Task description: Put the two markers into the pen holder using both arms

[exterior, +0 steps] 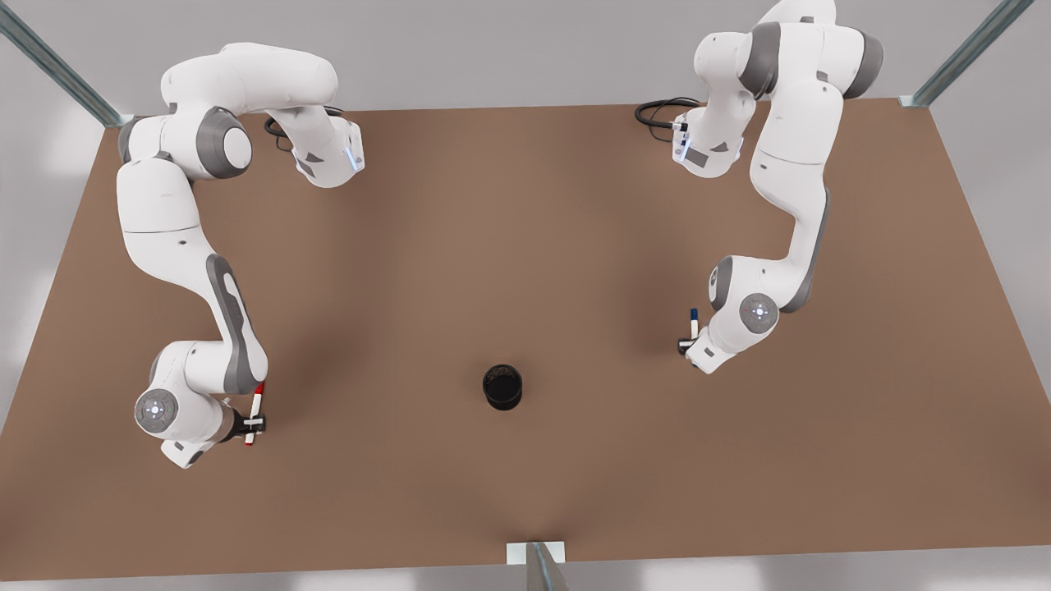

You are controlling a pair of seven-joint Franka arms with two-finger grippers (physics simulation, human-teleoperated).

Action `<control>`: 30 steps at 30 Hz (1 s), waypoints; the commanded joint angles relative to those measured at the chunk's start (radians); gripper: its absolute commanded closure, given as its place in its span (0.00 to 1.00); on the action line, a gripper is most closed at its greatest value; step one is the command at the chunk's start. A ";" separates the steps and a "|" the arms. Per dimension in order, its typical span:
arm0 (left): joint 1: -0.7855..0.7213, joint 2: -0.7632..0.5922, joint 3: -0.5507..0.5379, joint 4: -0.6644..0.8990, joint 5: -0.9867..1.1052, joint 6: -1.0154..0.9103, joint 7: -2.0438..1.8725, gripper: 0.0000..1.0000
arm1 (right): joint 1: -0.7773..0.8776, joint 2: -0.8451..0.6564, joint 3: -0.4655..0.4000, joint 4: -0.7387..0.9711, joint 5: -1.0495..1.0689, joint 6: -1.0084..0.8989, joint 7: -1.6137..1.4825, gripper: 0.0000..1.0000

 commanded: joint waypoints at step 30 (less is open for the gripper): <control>0.000 0.005 0.000 0.031 -0.002 0.009 0.009 0.79 | 0.002 -0.003 0.005 0.000 0.001 -0.004 -0.061 0.74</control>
